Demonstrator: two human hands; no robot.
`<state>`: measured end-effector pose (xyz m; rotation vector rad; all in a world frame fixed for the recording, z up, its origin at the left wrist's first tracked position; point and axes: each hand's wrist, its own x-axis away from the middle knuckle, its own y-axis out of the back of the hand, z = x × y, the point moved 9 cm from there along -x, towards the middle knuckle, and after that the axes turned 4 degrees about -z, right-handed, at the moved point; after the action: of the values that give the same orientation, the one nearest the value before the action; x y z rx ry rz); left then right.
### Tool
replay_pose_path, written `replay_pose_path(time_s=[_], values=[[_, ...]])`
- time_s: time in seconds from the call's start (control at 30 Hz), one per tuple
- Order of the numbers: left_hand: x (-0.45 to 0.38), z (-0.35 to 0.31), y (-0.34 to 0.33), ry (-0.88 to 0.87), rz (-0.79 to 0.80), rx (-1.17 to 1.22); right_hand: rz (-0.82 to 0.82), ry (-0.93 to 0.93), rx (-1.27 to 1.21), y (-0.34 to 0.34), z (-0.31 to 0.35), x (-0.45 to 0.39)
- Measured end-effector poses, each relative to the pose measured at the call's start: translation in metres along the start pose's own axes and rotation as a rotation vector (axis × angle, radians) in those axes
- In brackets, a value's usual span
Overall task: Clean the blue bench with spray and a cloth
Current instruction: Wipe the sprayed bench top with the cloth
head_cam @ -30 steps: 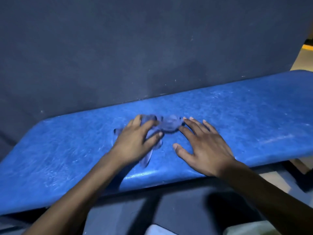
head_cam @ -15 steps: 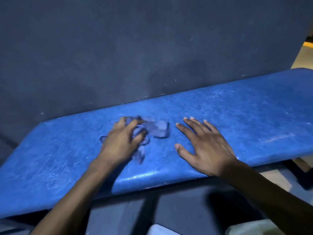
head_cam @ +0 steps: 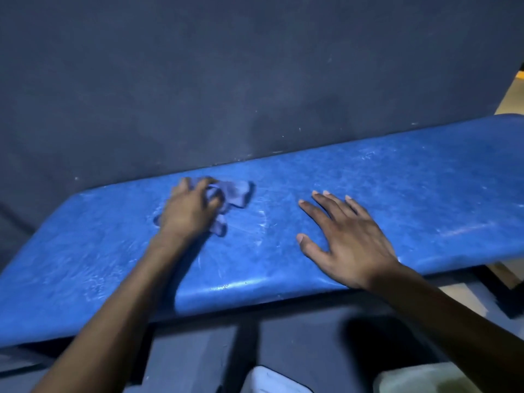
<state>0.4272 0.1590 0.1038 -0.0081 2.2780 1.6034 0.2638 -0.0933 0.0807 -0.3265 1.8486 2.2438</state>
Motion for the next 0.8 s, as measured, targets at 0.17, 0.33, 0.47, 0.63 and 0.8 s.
replay_pose_path(time_s=[0.17,0.33,0.47,0.63,0.8], values=[[-0.018,0.012,0.003,0.217,-0.063,-0.070,-0.007,-0.010,-0.008,-0.001,-0.001,-0.001],[0.081,-0.079,0.003,-0.302,0.066,0.108,-0.015,-0.003,0.008,0.000,-0.001,0.000],[0.069,-0.018,0.015,-0.293,0.080,0.142,-0.002,-0.002,0.006,-0.001,0.001,-0.001],[-0.026,0.012,-0.006,0.011,-0.043,0.064,-0.005,-0.006,0.004,0.002,0.001,0.000],[0.020,-0.084,-0.021,-0.297,0.083,0.112,-0.006,0.000,0.009,0.001,0.000,0.001]])
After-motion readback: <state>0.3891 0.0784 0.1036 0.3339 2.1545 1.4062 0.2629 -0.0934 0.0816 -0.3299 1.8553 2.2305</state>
